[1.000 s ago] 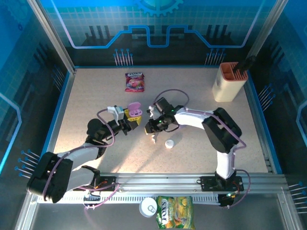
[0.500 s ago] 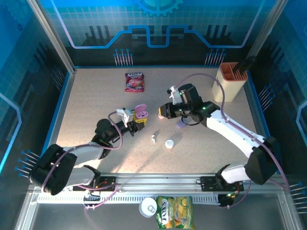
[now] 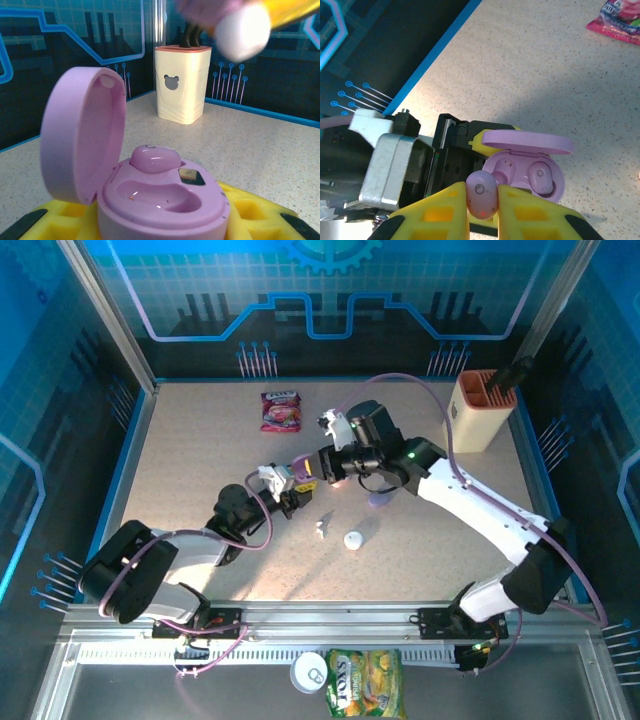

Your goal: Insert the wireless bluetooth earbuds into the charging case

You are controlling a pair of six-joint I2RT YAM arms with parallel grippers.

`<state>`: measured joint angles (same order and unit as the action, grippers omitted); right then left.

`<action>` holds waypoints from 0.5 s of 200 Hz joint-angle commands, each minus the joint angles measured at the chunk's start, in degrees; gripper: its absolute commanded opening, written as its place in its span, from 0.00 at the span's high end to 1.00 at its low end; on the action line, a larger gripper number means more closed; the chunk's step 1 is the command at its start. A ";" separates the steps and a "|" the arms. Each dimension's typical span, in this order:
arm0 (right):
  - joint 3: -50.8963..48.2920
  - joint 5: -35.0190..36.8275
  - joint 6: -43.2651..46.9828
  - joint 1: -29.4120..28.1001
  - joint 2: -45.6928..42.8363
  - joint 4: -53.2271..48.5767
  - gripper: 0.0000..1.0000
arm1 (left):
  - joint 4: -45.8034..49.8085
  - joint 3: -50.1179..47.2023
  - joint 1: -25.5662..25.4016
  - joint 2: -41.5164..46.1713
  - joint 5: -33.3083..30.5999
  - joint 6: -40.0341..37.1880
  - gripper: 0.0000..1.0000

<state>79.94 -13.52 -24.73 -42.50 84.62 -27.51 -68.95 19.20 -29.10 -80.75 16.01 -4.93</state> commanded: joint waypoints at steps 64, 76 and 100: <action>3.67 -1.82 1.13 -0.89 6.12 -0.27 0.83 | -3.17 2.03 -0.63 -0.55 -0.52 -0.33 0.68; 3.74 -1.74 1.26 -0.92 6.51 -0.40 0.83 | -3.21 1.99 -0.62 -0.63 -0.61 -0.21 0.68; 3.51 -2.72 1.08 -0.92 7.11 -0.52 0.83 | -3.17 2.32 -0.65 -0.97 -0.71 0.09 0.68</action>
<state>81.49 -14.22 -24.32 -42.76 90.78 -27.51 -69.54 19.86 -29.32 -80.88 15.86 -4.86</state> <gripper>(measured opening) 0.172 0.384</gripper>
